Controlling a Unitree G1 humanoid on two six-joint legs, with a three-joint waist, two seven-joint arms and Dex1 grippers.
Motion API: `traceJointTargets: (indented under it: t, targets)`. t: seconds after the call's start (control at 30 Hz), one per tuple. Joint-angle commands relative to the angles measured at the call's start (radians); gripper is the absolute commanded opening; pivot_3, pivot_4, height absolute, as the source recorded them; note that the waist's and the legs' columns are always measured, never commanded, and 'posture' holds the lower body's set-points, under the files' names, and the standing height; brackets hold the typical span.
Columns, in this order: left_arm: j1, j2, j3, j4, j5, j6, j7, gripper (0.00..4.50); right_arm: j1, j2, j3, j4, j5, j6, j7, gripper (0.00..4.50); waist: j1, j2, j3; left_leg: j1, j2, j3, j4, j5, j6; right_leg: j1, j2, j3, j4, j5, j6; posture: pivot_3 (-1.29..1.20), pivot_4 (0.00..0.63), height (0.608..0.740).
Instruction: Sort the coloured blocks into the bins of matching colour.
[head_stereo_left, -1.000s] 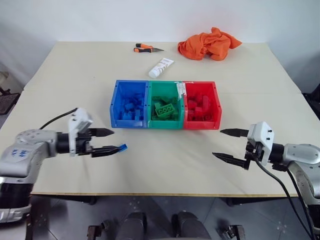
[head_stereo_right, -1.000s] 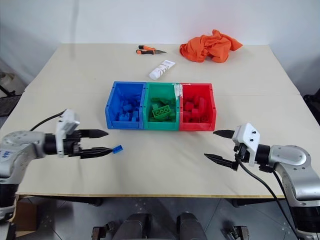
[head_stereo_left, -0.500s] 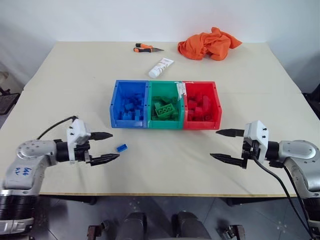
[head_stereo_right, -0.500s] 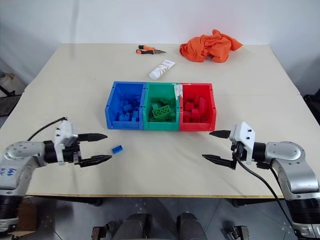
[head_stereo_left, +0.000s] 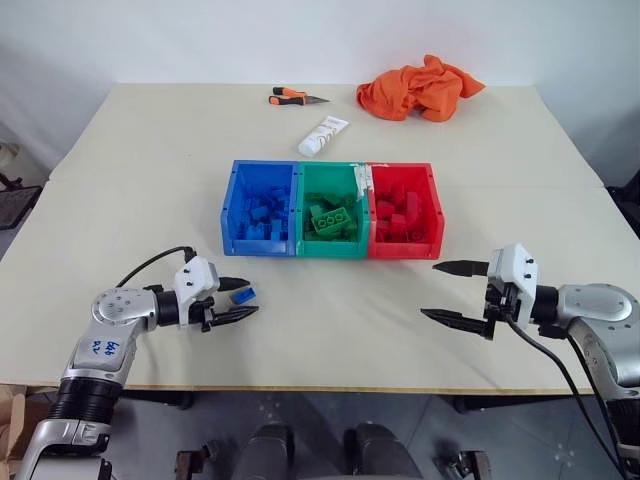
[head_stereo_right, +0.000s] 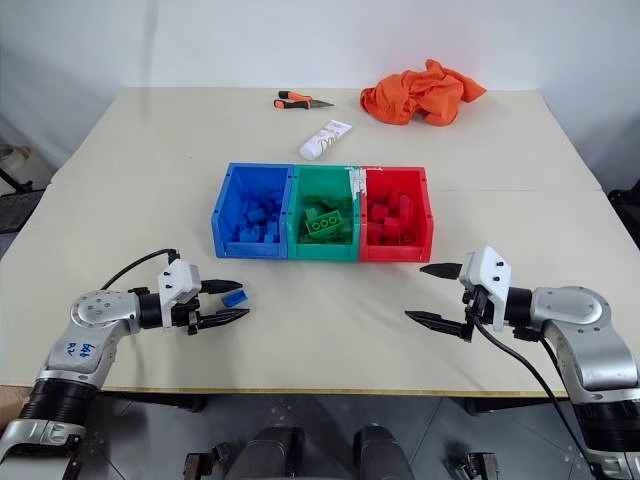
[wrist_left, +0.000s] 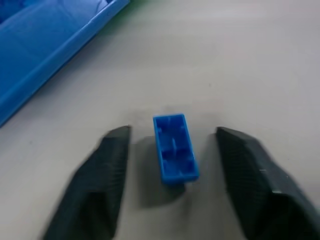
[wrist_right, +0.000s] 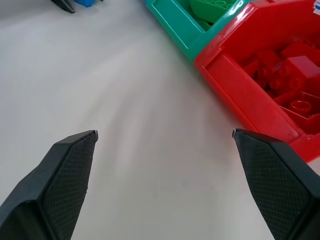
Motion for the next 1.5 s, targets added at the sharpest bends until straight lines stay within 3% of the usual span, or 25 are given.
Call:
traceJointTargets:
  t: [0.03, 0.13, 0.17, 0.37, 0.47, 0.63, 0.8, 1.07, 1.17, 1.23, 1.33, 1.5]
  targets:
    - [-0.008, 0.002, 0.002, 0.008, 0.006, 0.012, 0.006, 1.57, 0.008, -0.022, -0.044, -0.039, 0.023, 0.000, 0.003, 4.50, -0.001, 0.000, 0.000, 0.000, 0.000, 0.000, 0.000, 0.000, 0.000, 0.000, 0.000, 0.000, 0.000, 0.000, 0.000, 0.00, 0.150, 0.740]
    - [-0.027, -0.002, 0.029, -0.084, -0.071, 0.079, -0.008, 0.61, 0.045, -0.024, -0.085, -0.070, 0.059, 0.001, 0.022, 4.50, 0.000, 0.000, 0.000, 0.000, 0.000, 0.000, 0.000, 0.000, 0.000, 0.000, 0.000, 0.000, 0.000, 0.000, 0.000, 0.00, 0.150, 0.740]
    - [-0.044, -0.006, 0.041, -0.129, -0.106, 0.114, -0.003, 0.47, 0.059, -0.023, -0.101, -0.086, 0.077, 0.001, 0.029, 4.50, 0.000, 0.000, 0.000, 0.000, 0.000, 0.000, 0.000, 0.000, 0.000, 0.000, 0.000, 0.000, 0.000, 0.000, 0.000, 0.00, 0.150, 0.740]
    - [-0.211, -0.048, 0.080, -0.208, -0.163, 0.249, 0.109, 0.49, 0.089, -0.007, -0.138, -0.136, 0.102, 0.017, -0.007, 4.50, 0.003, 0.000, 0.000, -0.001, 0.000, 0.000, 0.002, 0.000, 0.000, 0.000, 0.000, 0.000, -0.001, 0.001, 0.001, 0.00, 0.150, 0.740]
    - [-0.292, -0.071, 0.077, -0.162, -0.147, 0.242, 0.139, 0.49, 0.095, 0.002, -0.145, -0.153, 0.110, 0.025, -0.031, 4.50, -0.002, 0.000, 0.000, -0.001, 0.000, 0.000, 0.002, 0.000, 0.001, 0.000, 0.001, 0.000, 0.000, 0.001, 0.001, 0.00, 0.150, 0.740]
    - [-0.446, -0.104, 0.025, 0.069, -0.009, 0.151, 0.227, 0.49, 0.097, 0.007, -0.154, -0.164, 0.111, 0.021, -0.064, 4.50, -0.002, 0.000, 0.000, 0.000, 0.000, 0.002, 0.003, 0.000, 0.000, 0.000, 0.001, 0.001, 0.001, 0.001, 0.001, 0.00, 0.150, 0.740]
    - [-0.522, -0.116, 0.012, 0.219, 0.059, 0.075, 0.268, 2.03, 0.101, 0.003, -0.173, -0.170, 0.115, 0.024, -0.090, 4.50, 0.000, -0.001, 0.000, -0.001, 0.000, 0.003, 0.005, -0.001, 0.002, 0.000, 0.001, 0.002, 0.002, 0.001, 0.001, 0.00, 0.150, 0.740]
    - [-0.519, -0.137, 0.025, 0.214, 0.027, 0.045, 0.195, 4.46, 0.087, -0.007, -0.171, -0.157, 0.114, 0.020, -0.099, 4.50, 0.002, -0.001, 0.000, -0.002, 0.000, 0.003, 0.008, -0.002, 0.003, -0.001, 0.001, 0.002, 0.002, 0.001, 0.002, 0.00, 0.150, 0.740]
    - [-0.483, -0.118, 0.053, 0.145, -0.042, 0.095, 0.115, 4.46, 0.077, -0.014, -0.174, -0.144, 0.114, 0.017, -0.090, 4.50, -0.002, -0.001, 0.000, -0.002, 0.000, 0.003, 0.008, -0.002, 0.003, -0.001, 0.001, 0.002, 0.002, 0.001, 0.002, 0.00, 0.150, 0.740]
    - [-0.434, -0.082, 0.092, 0.066, -0.129, 0.205, 0.052, 4.46, 0.078, -0.029, -0.188, -0.127, 0.116, 0.011, -0.070, 4.50, -0.006, 0.000, 0.000, -0.002, 0.000, 0.003, 0.008, -0.002, 0.003, -0.001, 0.001, 0.002, 0.002, 0.001, 0.002, 0.00, 0.150, 0.740]
    - [-0.308, 0.003, 0.156, -0.045, -0.216, 0.234, -0.050, 4.46, 0.092, -0.064, -0.222, -0.088, 0.116, -0.004, -0.021, 4.50, -0.018, 0.000, 0.000, -0.002, 0.001, 0.003, 0.007, -0.002, 0.003, -0.001, 0.001, 0.003, 0.003, 0.001, 0.002, 0.00, 0.150, 0.740]
    - [-0.154, 0.111, 0.213, -0.053, -0.231, 0.222, -0.134, 4.46, 0.076, -0.094, -0.283, -0.008, 0.159, -0.039, 0.080, 4.50, -0.023, 0.000, 0.000, -0.001, 0.001, 0.003, 0.007, -0.003, 0.005, 0.000, 0.001, 0.003, 0.002, 0.001, 0.002, 0.00, 0.150, 0.740]
